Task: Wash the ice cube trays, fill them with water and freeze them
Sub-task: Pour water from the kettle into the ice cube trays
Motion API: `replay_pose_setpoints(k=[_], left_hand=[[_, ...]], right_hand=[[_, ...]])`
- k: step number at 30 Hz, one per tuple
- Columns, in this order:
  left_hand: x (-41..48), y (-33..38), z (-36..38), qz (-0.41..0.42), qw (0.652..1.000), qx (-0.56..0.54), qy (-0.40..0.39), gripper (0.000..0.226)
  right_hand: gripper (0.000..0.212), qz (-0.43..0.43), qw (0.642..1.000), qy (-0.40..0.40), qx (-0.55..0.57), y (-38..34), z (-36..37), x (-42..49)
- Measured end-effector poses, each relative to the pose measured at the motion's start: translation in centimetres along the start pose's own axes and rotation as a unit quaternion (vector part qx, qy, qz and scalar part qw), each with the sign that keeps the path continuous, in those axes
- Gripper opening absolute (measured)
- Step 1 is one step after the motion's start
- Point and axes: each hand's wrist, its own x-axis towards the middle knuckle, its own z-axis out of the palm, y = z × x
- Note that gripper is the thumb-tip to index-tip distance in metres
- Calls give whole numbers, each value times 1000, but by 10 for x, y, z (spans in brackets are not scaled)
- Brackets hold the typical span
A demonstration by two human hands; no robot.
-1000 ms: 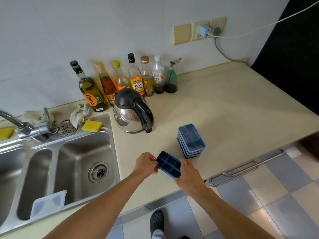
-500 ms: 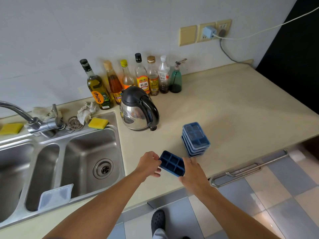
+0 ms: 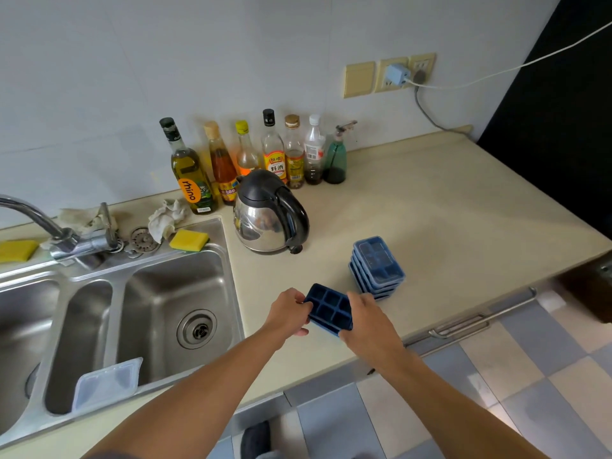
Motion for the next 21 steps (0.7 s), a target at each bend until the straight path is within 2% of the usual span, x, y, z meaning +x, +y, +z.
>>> replay_pose_setpoints(k=[5,9,11,13,16,18,21], left_hand=[[19,-5,-44,11,998,-66,-12,18],[35,-30,-110,22,998,-59,-28,14],[44,-56,-156,0,998,-66,-17,17],[51,-86,-205,-39,997,-72,-2,20],[64,-131,-263,-97,994,-58,11,13],[74,-156,-285,-130,990,-48,5,11],[96,-187,-297,-168,985,-18,-16,20]], right_hand=[[61,-15,999,41,-19,-42,-12,13],[81,-23,1000,16,-12,-107,12,47],[83,-36,999,-12,21,-146,36,67],[70,-52,994,-52,78,-185,67,88],[41,-46,981,-98,158,-235,122,116],[38,-27,975,-119,187,-254,157,133],[38,25,965,-161,207,-265,197,155]])
